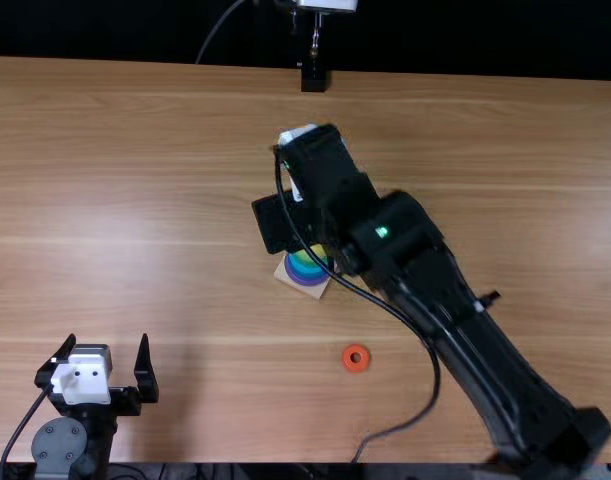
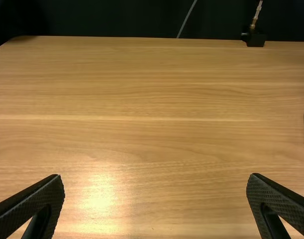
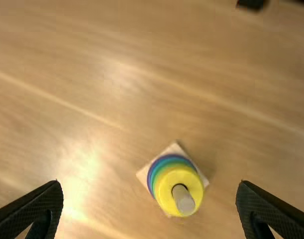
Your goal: Build the Hanoi tower: stack the rings onto the peg from bottom to top in this color order: purple, dark blue, light blue, dark green, light green, yellow, orange.
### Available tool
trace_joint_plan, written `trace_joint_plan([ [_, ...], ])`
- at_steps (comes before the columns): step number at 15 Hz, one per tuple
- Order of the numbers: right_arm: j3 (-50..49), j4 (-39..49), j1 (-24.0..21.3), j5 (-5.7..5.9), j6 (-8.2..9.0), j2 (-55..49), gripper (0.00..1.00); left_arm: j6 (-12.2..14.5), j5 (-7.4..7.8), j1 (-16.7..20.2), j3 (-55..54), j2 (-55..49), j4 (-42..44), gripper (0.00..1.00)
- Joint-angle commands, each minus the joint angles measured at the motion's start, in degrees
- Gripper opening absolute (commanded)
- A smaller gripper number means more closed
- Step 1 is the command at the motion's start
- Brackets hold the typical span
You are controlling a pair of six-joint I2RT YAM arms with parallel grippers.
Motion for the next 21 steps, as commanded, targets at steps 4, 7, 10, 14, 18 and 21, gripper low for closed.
trace_joint_plan([
  [4, -23.04, 3.72, -0.08, 0.53, 0.12, -13.46, 1.00, 0.63, -0.05, -0.20, -6.00, -0.69, -4.51, 1.00],
  [7, -37.01, 3.72, 0.00, 0.42, 0.33, -17.94, 1.00, 0.63, -0.05, -0.20, -6.00, -0.69, -4.51, 1.00],
  [10, -46.68, 6.14, 0.09, 0.42, 0.44, -21.54, 1.00, 0.63, -0.05, -0.20, -6.00, -0.69, -4.51, 1.00],
  [14, -58.72, 24.92, 0.09, 0.84, 0.54, -25.41, 1.00, 0.63, -0.05, -0.20, -6.00, -0.69, -4.51, 1.00],
  [18, -63.29, 26.81, 0.27, 0.74, 0.54, -26.29, 1.00, 0.63, -0.05, -0.20, -6.00, -0.69, -4.51, 1.00],
  [21, -65.14, 26.29, 2.46, 0.84, 0.44, -26.03, 1.00, 0.63, -0.05, -0.20, -6.00, -0.69, -4.51, 1.00],
])
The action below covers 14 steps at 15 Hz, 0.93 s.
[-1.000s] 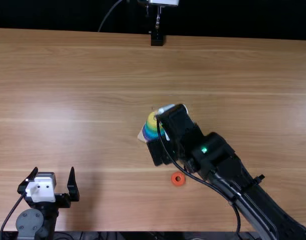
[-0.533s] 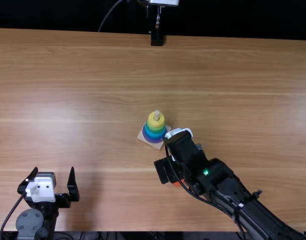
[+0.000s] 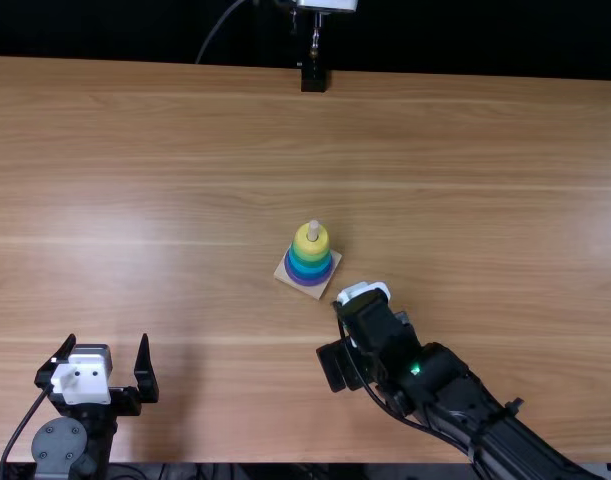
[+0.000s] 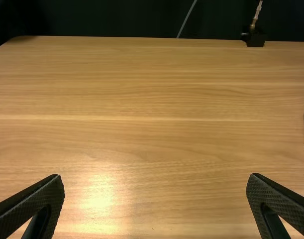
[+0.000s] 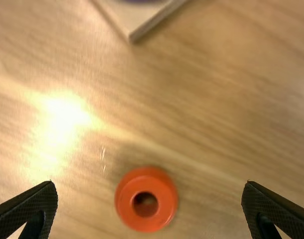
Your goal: Build the Hanoi tower: stack the rings onto the peg from bottom to top in this color order: purple, dark blue, light blue, dark green, light green, yellow, orange.
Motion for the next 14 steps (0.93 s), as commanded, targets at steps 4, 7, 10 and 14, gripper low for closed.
trace_joint_plan([
  [4, -0.22, 0.04, 1.48, 0.78, 8.90, 6.20, 1.00, 0.63, -0.05, -0.11, -6.00, -0.69, -4.51, 1.00],
  [7, -0.05, 0.04, 1.57, 0.67, 11.96, 7.17, 1.00, 0.63, -0.05, -0.20, -6.00, -0.69, -4.51, 1.00],
  [10, 0.04, -0.17, 2.19, 0.78, 11.96, 8.75, 1.00, 0.63, -0.05, -0.11, -6.00, -0.69, -4.51, 1.00],
  [14, 0.04, -0.06, 2.45, 0.88, 12.17, 9.98, 0.78, 0.63, -0.05, -0.20, -6.00, -0.69, -4.51, 1.00],
])
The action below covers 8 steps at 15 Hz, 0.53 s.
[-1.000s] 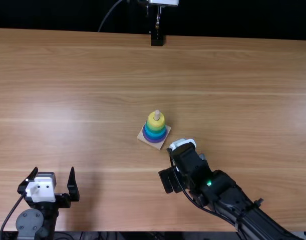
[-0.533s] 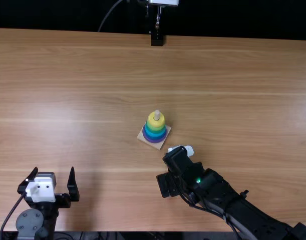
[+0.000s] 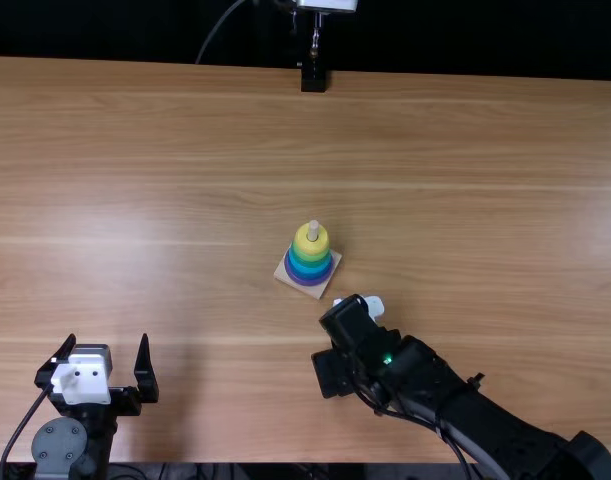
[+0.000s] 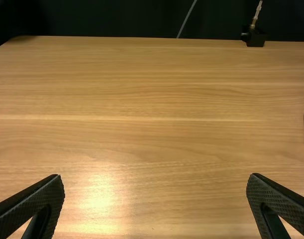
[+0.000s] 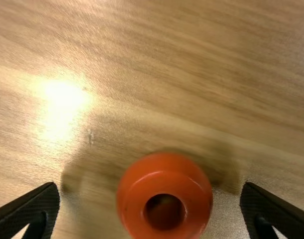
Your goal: Build the Hanoi tower: stack the rings onto the peg from bottom to top in this color order: purple, dark blue, light blue, dark green, light green, yellow, orange.
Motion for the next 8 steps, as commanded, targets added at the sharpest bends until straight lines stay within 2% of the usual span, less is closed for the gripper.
trace_joint_plan([
  [1, 0.22, 0.11, 0.63, 1.23, 2.47, 0.83, 0.49, 0.63, -0.03, -0.20, -6.00, -0.67, -4.51, 1.00],
  [2, 0.22, 0.11, 0.63, 1.23, 2.36, 0.83, 0.26, 0.63, -0.03, -0.20, -6.00, -0.67, -4.51, 1.00],
  [3, 0.13, 0.00, 0.72, 1.23, 2.36, 0.83, 0.10, 0.63, -0.03, -0.20, -6.00, -0.67, -4.51, 1.00],
  [4, 0.04, 0.00, 0.72, 0.92, 1.83, 0.83, 0.00, 0.63, -0.03, -0.20, -6.00, -0.67, -4.51, 1.00],
  [8, 3.91, 0.00, 0.72, 0.81, 1.52, 0.21, 0.00, 0.63, -0.03, -0.20, -6.00, -0.67, -4.51, 1.00],
])
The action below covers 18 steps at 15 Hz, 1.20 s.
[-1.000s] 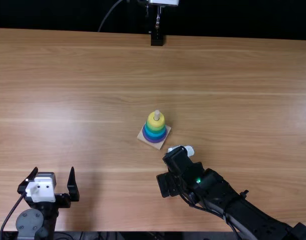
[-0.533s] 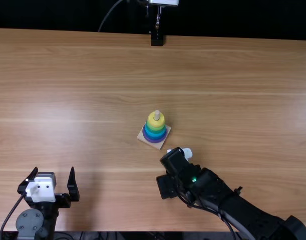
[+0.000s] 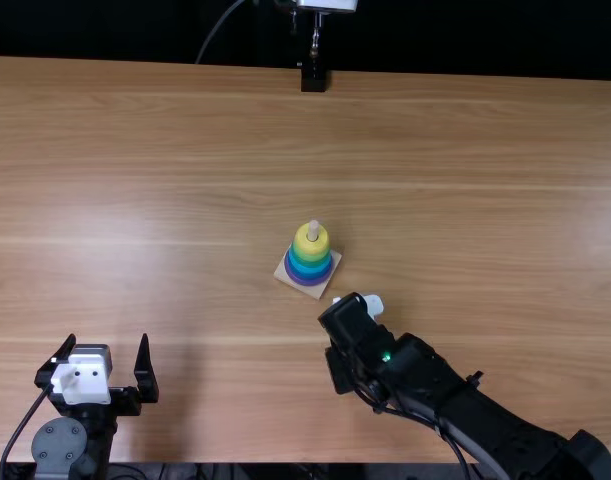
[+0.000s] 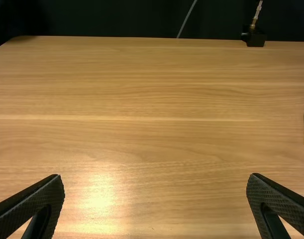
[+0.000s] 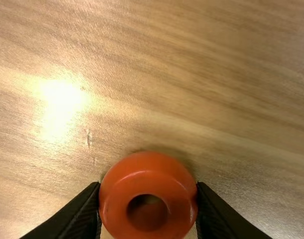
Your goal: Build the Hanoi tower: stack the rings onto the peg from bottom to top in this color order: purple, dark blue, light blue, dark green, light green, yellow, orange.
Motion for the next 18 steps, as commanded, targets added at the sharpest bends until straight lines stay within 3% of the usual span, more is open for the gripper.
trace_joint_plan([
  [1, 6.29, -0.12, 0.72, 0.92, 1.15, -0.23, 0.00, 0.63, -0.05, -0.20, -6.00, -0.69, -4.51, 1.00],
  [3, 16.04, -11.72, 0.63, 0.60, 0.42, -0.31, 0.00, 0.63, -0.05, -0.20, -6.00, -0.69, -4.51, 1.00],
  [5, 26.94, -23.43, 0.55, 0.28, -4.22, -0.14, 0.00, 0.63, -0.05, -0.20, -6.00, -0.69, -4.51, 1.00],
  [8, 41.88, -33.77, 0.28, 0.28, -7.81, 0.74, 0.00, 0.63, -0.05, -0.20, -6.00, -0.69, -4.51, 1.00],
  [10, 50.85, -36.72, 0.20, 0.28, -11.29, 5.22, 0.00, 0.63, -0.05, -0.20, -6.00, -0.69, -4.51, 1.00],
  [14, 68.07, -43.79, -0.16, 0.28, -11.50, 16.82, 0.00, 0.63, -0.05, -0.20, -6.00, -0.69, -4.51, 1.00],
  [18, 76.07, -45.16, -1.56, 0.28, -11.50, 22.10, 0.00, 0.63, -0.05, -0.20, -6.00, -0.69, -4.51, 1.00],
])
